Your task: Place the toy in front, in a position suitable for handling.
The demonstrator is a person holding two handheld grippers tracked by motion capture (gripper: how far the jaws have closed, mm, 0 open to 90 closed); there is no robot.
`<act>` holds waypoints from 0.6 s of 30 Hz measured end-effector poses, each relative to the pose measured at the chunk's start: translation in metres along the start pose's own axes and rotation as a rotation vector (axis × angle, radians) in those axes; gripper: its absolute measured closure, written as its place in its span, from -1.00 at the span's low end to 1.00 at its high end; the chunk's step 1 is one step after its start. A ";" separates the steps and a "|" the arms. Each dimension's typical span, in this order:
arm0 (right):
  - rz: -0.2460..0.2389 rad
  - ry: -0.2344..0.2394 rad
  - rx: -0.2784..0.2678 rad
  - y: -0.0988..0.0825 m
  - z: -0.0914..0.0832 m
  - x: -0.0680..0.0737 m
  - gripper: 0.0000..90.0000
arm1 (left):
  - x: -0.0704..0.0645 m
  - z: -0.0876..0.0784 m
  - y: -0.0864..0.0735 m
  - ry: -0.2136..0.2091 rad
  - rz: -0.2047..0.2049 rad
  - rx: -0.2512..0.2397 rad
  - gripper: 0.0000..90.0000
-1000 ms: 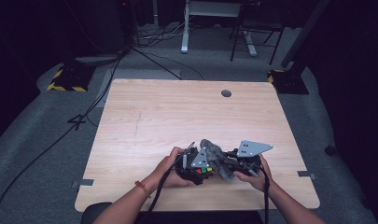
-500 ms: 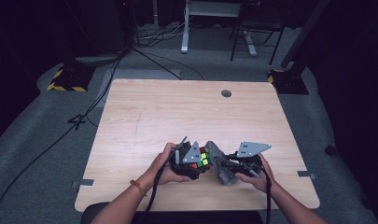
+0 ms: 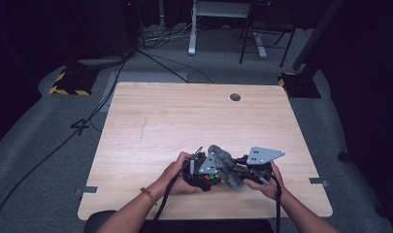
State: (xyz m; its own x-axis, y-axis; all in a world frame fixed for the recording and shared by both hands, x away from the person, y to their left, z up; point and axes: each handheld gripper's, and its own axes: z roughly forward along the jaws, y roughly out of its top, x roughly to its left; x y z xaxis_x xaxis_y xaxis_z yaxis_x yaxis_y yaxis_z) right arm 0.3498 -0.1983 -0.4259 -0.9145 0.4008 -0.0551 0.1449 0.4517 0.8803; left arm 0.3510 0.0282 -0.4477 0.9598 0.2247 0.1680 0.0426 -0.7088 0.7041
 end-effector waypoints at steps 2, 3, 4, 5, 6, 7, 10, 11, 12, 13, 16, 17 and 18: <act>0.014 -0.019 0.036 -0.005 0.003 -0.006 0.76 | 0.000 -0.004 0.000 0.000 0.000 -0.018 -0.26; 0.032 -0.026 0.067 -0.012 0.006 -0.011 0.77 | 0.000 -0.006 0.000 0.001 -0.005 -0.024 -0.26; 0.032 -0.026 0.067 -0.012 0.006 -0.011 0.77 | 0.000 -0.008 0.000 0.008 -0.003 -0.034 -0.26; 0.040 -0.024 0.080 -0.015 0.007 -0.013 0.77 | 0.001 -0.010 0.000 0.007 -0.005 -0.042 -0.26; 0.043 -0.018 0.095 -0.018 0.007 -0.014 0.77 | 0.002 -0.012 0.000 0.010 -0.008 -0.045 -0.26; 0.042 -0.015 0.101 -0.019 0.008 -0.014 0.76 | 0.002 -0.013 0.000 0.014 -0.007 -0.049 -0.26; 0.043 0.009 0.090 -0.019 0.006 -0.011 0.77 | 0.004 -0.015 -0.001 0.022 -0.010 -0.051 -0.26; 0.042 0.017 0.082 -0.018 0.005 -0.011 0.77 | 0.005 -0.016 -0.001 0.023 -0.015 -0.047 -0.26; 0.042 0.024 0.075 -0.016 0.004 -0.009 0.77 | 0.005 -0.016 -0.002 0.029 -0.020 -0.042 -0.26; 0.032 0.044 0.058 -0.013 0.002 -0.006 0.77 | 0.007 -0.015 -0.003 0.030 -0.032 -0.038 -0.26; 0.013 0.053 0.023 -0.005 -0.002 0.001 0.77 | 0.008 -0.012 -0.004 0.026 -0.041 -0.028 -0.26; 0.013 0.053 0.023 -0.005 -0.002 0.001 0.77 | 0.007 -0.009 -0.003 0.023 -0.038 -0.027 -0.26; 0.002 0.047 -0.009 -0.001 -0.002 0.005 0.77 | 0.004 -0.004 -0.002 0.016 -0.024 -0.008 -0.26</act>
State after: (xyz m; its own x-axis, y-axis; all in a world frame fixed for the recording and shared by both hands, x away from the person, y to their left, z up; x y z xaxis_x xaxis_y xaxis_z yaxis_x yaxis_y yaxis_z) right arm 0.3444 -0.1987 -0.4257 -0.9311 0.3633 -0.0314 0.1433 0.4437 0.8846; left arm 0.3534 0.0336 -0.4457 0.9540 0.2525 0.1616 0.0636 -0.6973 0.7139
